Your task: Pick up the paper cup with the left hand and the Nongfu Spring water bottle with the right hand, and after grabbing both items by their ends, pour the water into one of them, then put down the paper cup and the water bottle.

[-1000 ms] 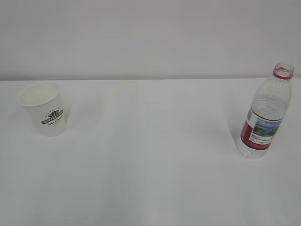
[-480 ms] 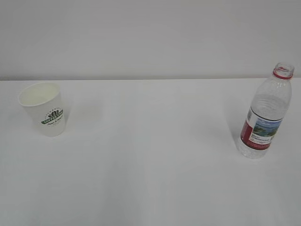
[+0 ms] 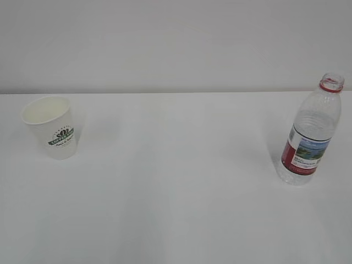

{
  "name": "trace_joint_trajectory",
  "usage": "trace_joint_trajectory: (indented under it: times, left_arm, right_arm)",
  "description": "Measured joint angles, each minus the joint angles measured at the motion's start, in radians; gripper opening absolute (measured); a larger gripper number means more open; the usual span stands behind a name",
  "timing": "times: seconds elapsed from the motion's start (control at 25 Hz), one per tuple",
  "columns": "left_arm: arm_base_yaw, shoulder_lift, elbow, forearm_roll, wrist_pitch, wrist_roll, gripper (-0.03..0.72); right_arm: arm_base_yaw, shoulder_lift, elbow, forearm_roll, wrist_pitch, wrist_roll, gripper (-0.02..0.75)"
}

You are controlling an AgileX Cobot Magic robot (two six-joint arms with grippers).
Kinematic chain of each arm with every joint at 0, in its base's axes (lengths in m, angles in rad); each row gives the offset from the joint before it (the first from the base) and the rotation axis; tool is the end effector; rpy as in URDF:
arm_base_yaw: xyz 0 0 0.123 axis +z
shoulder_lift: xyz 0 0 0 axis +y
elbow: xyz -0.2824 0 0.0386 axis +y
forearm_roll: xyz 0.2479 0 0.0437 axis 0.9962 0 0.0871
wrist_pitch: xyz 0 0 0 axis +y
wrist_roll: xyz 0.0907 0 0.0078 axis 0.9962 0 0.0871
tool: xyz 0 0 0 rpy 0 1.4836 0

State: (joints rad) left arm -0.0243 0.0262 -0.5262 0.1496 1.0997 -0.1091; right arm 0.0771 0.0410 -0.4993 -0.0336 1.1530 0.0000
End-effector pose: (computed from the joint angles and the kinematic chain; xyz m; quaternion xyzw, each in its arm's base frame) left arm -0.0056 0.0122 0.2822 -0.0408 0.8599 0.0409 0.5072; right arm -0.0027 -0.0030 0.2700 -0.0331 0.8855 0.0011 0.4635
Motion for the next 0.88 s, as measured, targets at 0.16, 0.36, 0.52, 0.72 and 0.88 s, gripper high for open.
trace_joint_trajectory:
  times: [0.16, 0.36, 0.52, 0.72, 0.88]
  left_arm:
    - [0.0, 0.0, 0.0, 0.014, -0.004, 0.0, 0.415]
    - [0.0, 0.0, 0.0, 0.014, -0.006, 0.0, 0.415]
    - [0.0, 0.0, -0.012, 0.009, -0.006, 0.0, 0.415]
    - [0.0, 0.006, -0.028, 0.008, -0.006, 0.0, 0.415]
    - [0.0, 0.061, -0.043, 0.002, -0.006, 0.0, 0.415]
  right_arm:
    - [0.0, 0.0, 0.0, 0.0, 0.0, 0.0, 0.568]
    - [0.0, 0.0, -0.011, 0.006, -0.011, 0.0, 0.568]
    - [0.0, 0.012, -0.044, 0.016, -0.015, 0.0, 0.568]
    - [0.0, 0.08, -0.084, 0.022, -0.021, 0.0, 0.568]
    - [0.0, 0.127, -0.119, 0.034, -0.049, 0.0, 0.568]
